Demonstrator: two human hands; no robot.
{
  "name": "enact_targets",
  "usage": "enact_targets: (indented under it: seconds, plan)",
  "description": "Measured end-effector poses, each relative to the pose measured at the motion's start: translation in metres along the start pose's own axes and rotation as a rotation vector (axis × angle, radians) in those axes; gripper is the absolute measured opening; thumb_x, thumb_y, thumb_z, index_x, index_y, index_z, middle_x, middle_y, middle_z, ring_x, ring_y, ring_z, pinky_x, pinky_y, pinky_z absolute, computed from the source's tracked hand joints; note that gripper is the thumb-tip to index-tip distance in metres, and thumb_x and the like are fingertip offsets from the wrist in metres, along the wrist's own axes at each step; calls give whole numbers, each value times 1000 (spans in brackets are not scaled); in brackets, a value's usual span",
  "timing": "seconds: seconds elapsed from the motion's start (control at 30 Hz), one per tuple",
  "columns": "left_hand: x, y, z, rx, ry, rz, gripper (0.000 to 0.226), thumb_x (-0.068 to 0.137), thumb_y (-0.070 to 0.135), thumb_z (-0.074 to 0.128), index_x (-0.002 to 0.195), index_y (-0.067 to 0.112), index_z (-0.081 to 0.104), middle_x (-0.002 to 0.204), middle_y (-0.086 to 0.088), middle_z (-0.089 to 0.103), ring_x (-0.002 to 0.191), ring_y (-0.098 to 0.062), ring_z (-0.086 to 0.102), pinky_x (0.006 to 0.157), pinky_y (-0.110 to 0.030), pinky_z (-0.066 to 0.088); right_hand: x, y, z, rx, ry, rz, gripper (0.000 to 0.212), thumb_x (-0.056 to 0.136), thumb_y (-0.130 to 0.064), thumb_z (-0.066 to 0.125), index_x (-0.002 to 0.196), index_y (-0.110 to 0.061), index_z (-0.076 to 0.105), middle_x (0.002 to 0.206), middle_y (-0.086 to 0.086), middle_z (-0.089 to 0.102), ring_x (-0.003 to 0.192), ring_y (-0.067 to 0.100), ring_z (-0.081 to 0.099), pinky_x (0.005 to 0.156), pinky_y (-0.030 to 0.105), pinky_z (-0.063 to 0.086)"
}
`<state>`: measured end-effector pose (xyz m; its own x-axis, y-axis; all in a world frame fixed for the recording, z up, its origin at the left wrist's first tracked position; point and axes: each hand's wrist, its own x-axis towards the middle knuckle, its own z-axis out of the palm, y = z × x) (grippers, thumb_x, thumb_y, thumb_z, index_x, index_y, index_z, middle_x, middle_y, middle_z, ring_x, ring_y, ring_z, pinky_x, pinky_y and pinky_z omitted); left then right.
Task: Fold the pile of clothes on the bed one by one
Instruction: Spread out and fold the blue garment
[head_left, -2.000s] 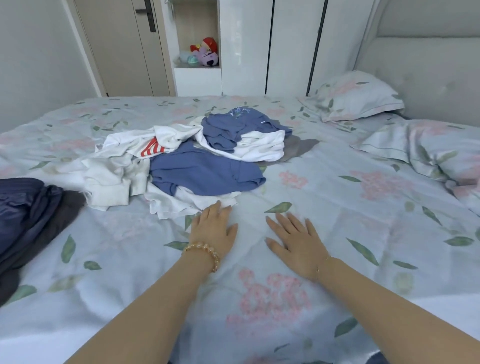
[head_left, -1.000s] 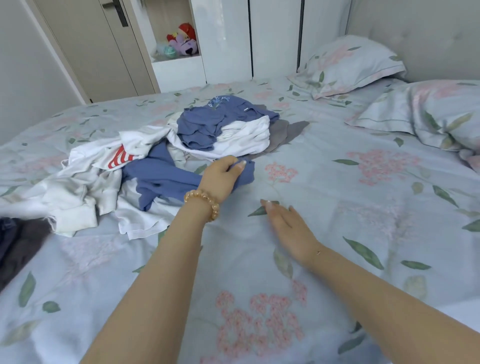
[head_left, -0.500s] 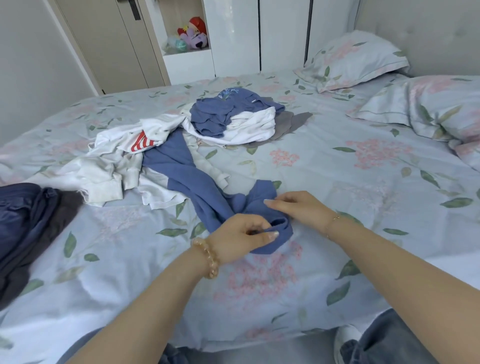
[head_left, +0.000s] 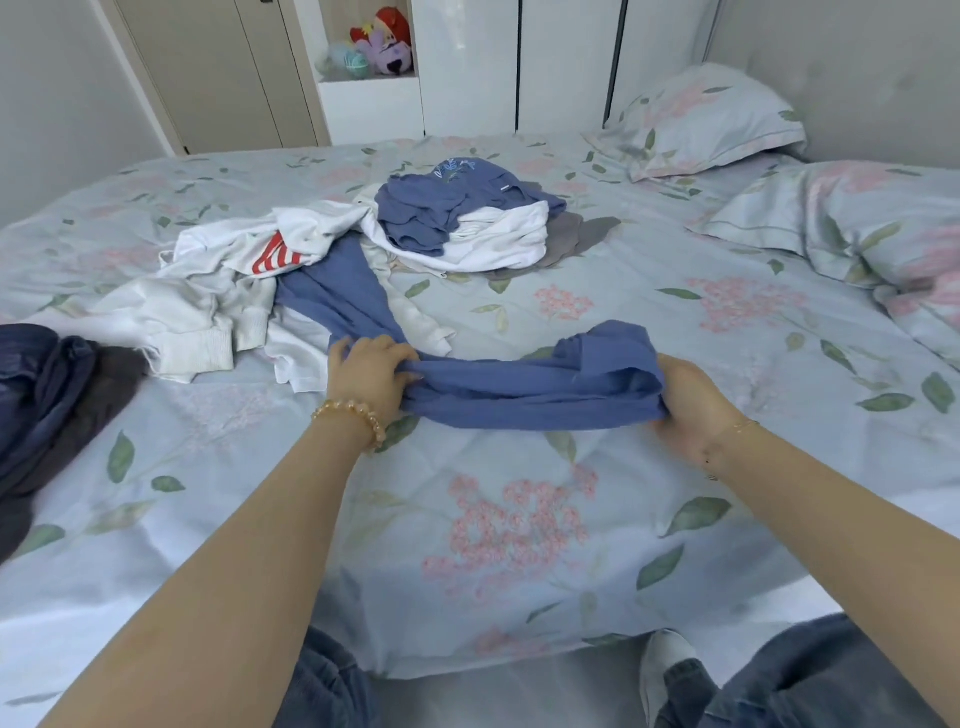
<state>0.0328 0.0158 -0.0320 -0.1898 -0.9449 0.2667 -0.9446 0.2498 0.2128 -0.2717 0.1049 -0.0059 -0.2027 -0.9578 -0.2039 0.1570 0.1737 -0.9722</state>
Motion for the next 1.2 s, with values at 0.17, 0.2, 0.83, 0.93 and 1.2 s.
enact_targets:
  seconds: [0.17,0.2,0.83,0.93,1.2]
  plan:
    - [-8,28,-23,-389,-4,238,10,87,3,61,90,10,67,85,4,54,82,-14,53,76,-27,40,14,5,-36,-463,293,-340,20,101,-23,48,86,-11,47,70,3,45,62,20,40,58,28,34]
    - [-15,37,-28,-416,-20,277,11,87,3,61,92,11,67,83,7,53,77,-7,51,73,-21,39,14,4,-37,-519,322,-386,11,100,-23,49,97,-13,48,79,0,49,65,16,45,61,28,38]
    - [-4,-47,-23,-545,18,-763,77,79,45,73,138,11,38,140,-18,39,126,-39,44,107,-48,36,-7,31,58,-1355,-571,-819,62,87,-63,42,141,-34,44,96,-14,56,88,7,53,73,27,44]
    - [-4,-51,-11,-590,86,-724,57,83,29,72,128,4,49,127,-20,51,115,-38,52,96,-38,43,-15,28,59,-1365,-612,-781,26,94,-27,52,116,-18,62,89,-3,60,73,10,45,67,27,36]
    - [-36,-43,-26,-499,-390,-404,24,84,3,61,63,8,50,68,-9,44,65,-21,47,66,-29,49,-35,-27,70,-1365,-978,-2,48,82,-5,54,44,-32,45,47,-8,32,49,8,29,56,25,28]
